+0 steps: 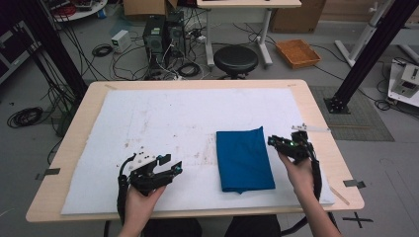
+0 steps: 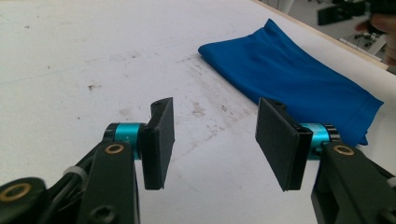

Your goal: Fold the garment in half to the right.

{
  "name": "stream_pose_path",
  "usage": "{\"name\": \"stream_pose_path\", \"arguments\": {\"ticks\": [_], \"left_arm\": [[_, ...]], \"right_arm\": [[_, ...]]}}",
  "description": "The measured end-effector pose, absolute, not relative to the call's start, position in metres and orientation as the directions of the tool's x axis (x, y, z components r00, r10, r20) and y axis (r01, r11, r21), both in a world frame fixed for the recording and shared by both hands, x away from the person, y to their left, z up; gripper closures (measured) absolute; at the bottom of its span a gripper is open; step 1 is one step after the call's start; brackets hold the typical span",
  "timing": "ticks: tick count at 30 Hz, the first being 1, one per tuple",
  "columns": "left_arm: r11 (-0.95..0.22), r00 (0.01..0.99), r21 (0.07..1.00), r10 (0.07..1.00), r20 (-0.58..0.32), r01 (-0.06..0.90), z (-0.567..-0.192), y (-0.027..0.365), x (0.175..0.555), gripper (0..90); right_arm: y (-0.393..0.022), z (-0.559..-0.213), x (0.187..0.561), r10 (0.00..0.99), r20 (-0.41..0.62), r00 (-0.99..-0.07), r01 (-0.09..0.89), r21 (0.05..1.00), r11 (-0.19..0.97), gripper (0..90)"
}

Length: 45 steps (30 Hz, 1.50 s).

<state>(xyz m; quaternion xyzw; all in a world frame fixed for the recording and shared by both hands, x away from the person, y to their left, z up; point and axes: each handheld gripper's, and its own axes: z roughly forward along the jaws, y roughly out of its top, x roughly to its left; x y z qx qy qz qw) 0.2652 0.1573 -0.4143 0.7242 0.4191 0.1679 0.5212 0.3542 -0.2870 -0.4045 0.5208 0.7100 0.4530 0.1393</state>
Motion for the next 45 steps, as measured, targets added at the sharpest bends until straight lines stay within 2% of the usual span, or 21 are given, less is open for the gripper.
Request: {"name": "stream_pose_path", "arguments": {"ticks": [3,8,10,12,21,22,23,26,30,33,36,45], "left_arm": [[-0.105,0.589,0.894,0.784,-0.195,0.436,-0.415,0.159,0.265,47.1],[-0.104,0.585,0.891,0.787,-0.199,0.442,-0.417,0.163,0.265,46.8],[-0.105,0.585,0.891,0.787,-0.197,0.441,-0.418,0.164,0.265,46.8],[-0.101,0.582,0.890,0.788,-0.201,0.444,-0.418,0.165,0.265,46.8],[-0.107,0.579,0.886,0.790,-0.199,0.451,-0.420,0.166,0.267,46.8],[-0.106,0.579,0.887,0.791,-0.200,0.450,-0.420,0.166,0.267,46.8],[-0.108,0.579,0.887,0.791,-0.198,0.450,-0.420,0.166,0.267,46.6],[-0.110,0.576,0.888,0.794,-0.191,0.446,-0.418,0.168,0.268,46.0],[-0.113,0.570,0.893,0.802,-0.177,0.435,-0.412,0.175,0.276,43.9],[-0.139,0.579,0.903,0.803,-0.138,0.407,-0.406,0.186,0.284,41.5],[-0.154,0.588,0.907,0.801,-0.117,0.391,-0.402,0.198,0.294,38.3],[-0.196,0.560,0.929,0.828,-0.014,0.313,-0.398,0.219,0.320,38.3]], "right_arm": [[-0.275,-0.404,0.379,0.890,0.211,-0.405,0.603,0.793,0.086,73.7],[-0.261,-0.413,0.406,0.904,0.206,-0.374,0.631,0.771,0.085,73.8],[-0.259,-0.420,0.413,0.912,0.196,-0.361,0.649,0.755,0.094,78.5],[-0.260,-0.425,0.416,0.920,0.175,-0.351,0.658,0.745,0.109,90.0],[-0.273,-0.433,0.417,0.934,0.171,-0.312,0.655,0.751,0.082,90.0],[-0.273,-0.434,0.417,0.935,0.172,-0.311,0.655,0.751,0.080,88.0],[-0.274,-0.434,0.417,0.936,0.170,-0.309,0.652,0.754,0.078,78.4],[-0.277,-0.433,0.415,0.936,0.191,-0.294,0.646,0.762,0.048,74.1],[-0.287,-0.426,0.403,0.923,0.232,-0.306,0.624,0.782,0.010,59.5],[-0.295,-0.420,0.392,0.911,0.243,-0.333,0.602,0.798,0.007,52.6],[-0.301,-0.417,0.380,0.905,0.244,-0.348,0.580,0.815,0.003,47.8],[-0.313,-0.407,0.357,0.896,0.231,-0.380,0.536,0.844,0.010,44.1]]}}
